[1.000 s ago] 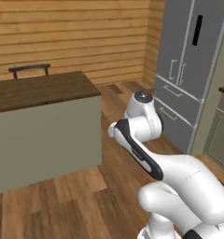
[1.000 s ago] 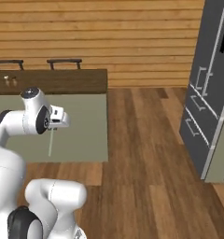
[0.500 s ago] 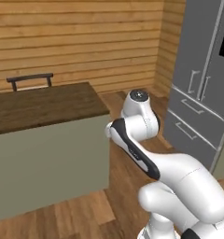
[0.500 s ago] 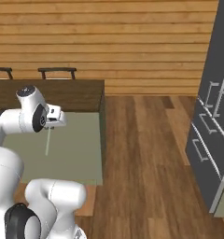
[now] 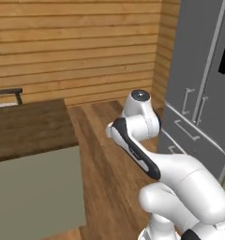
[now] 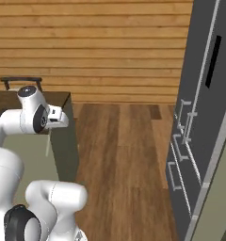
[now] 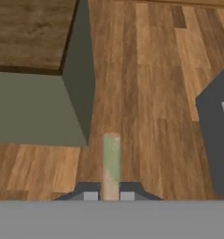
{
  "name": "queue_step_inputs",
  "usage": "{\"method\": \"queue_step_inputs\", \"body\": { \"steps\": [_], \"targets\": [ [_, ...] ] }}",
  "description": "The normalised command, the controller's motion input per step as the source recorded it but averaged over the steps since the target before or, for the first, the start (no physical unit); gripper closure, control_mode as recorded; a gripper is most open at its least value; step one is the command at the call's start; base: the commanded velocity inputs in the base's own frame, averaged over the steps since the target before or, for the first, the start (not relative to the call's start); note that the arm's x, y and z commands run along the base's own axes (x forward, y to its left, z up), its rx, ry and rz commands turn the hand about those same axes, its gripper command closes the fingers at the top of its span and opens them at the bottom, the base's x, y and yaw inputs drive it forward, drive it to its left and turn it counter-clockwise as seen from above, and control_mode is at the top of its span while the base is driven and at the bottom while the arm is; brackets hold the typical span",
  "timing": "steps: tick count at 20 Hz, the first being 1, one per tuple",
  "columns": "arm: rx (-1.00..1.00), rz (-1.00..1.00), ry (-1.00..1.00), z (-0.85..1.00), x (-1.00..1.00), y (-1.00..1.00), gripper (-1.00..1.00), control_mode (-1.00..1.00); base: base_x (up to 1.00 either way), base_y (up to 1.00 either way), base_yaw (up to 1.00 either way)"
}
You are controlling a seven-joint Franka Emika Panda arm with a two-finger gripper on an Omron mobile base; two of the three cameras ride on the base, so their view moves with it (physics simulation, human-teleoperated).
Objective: Take a straw from the drawer in front and place it inside the glass cup on the dining counter.
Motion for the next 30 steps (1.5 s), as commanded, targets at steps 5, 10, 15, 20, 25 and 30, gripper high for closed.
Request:
{"method": "queue_step_inputs", "body": {
  "steps": [5, 10, 15, 20, 25, 30],
  "targets": [
    [0.0, 0.0, 0.0, 0.0, 0.0, 0.0, 1.0, 1.0, 1.0, -0.51, 0.03],
    [0.0, 0.0, 0.0, 0.0, 0.0, 0.0, 1.0, 1.0, 1.0, -0.23, 0.0],
    [0.0, 0.0, 0.0, 0.0, 0.0, 0.0, 1.0, 1.0, 1.0, -0.01, 0.03],
    [0.0, 0.0, 0.0, 0.0, 0.0, 0.0, 1.0, 1.0, 1.0, 0.0, 0.05],
    [0.0, 0.0, 0.0, 0.0, 0.0, 0.0, 1.0, 1.0, 1.0, 0.0, 0.07],
    [0.0, 0.0, 0.0, 0.0, 0.0, 0.0, 1.0, 1.0, 1.0, 0.0, 0.13]
  ]
}}
